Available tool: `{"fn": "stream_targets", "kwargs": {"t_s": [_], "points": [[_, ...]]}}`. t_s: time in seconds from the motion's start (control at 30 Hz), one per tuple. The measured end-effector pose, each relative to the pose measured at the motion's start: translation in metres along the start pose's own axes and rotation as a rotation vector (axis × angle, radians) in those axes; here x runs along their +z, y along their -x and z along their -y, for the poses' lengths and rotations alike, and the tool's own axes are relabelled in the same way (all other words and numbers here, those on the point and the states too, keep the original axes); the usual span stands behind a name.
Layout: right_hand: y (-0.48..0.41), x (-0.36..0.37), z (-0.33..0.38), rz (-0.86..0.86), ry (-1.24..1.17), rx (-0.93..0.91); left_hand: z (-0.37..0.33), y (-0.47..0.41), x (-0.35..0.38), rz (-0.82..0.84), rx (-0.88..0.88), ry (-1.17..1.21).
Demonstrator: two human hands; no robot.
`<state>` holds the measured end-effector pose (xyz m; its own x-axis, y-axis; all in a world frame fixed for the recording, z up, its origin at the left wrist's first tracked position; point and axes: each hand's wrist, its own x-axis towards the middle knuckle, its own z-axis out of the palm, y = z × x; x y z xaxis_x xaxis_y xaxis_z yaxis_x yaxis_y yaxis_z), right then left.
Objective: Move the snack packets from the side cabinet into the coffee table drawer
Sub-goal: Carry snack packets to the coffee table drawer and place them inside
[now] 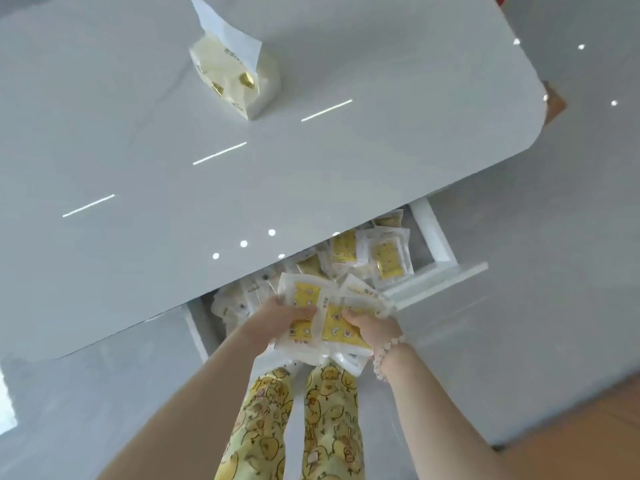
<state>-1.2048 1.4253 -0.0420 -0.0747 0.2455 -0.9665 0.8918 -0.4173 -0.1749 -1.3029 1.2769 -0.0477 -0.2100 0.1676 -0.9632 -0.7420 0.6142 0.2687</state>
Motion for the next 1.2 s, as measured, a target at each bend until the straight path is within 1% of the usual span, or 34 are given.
{"fn": "stream_targets", "kwargs": {"t_s": [0.1, 0.17, 0.3, 0.4, 0.53, 0.6, 0.73, 0.9, 1.07, 1.2], "points": [[-0.054, 0.009, 0.019, 0.024, 0.058, -0.007, -0.003, -0.054, 0.001, -0.034, 0.002, 0.044], [-0.086, 0.011, 0.034, -0.011, 0.097, -0.033, -0.009, -0.086, 0.007, -0.063, 0.023, 0.057], [-0.133, 0.009, 0.057, -0.065, 0.161, -0.082, -0.024, -0.136, 0.030, -0.170, 0.122, 0.084], [-0.157, -0.002, 0.069, -0.117, 0.204, -0.156, -0.035, -0.170, 0.051, -0.261, 0.194, 0.065], [-0.183, -0.022, 0.069, -0.252, 0.243, -0.234, -0.047, -0.201, 0.080, -0.248, 0.231, -0.174], [-0.198, -0.029, 0.063, -0.280, 0.284, -0.272, -0.047, -0.213, 0.089, -0.265, 0.246, -0.264], [-0.223, -0.034, 0.054, -0.343, 0.294, -0.231, -0.043, -0.220, 0.103, -0.372, 0.274, -0.454], [-0.234, -0.030, 0.060, -0.387, 0.444, -0.168, -0.048, -0.227, 0.105, -0.534, 0.316, -0.744], [-0.238, -0.030, 0.061, -0.489, 0.482, -0.173, -0.051, -0.230, 0.115, -0.620, 0.284, -0.865], [-0.238, -0.034, 0.063, -0.581, 0.503, -0.290, -0.041, -0.229, 0.109, -0.680, 0.405, -0.976]]}}
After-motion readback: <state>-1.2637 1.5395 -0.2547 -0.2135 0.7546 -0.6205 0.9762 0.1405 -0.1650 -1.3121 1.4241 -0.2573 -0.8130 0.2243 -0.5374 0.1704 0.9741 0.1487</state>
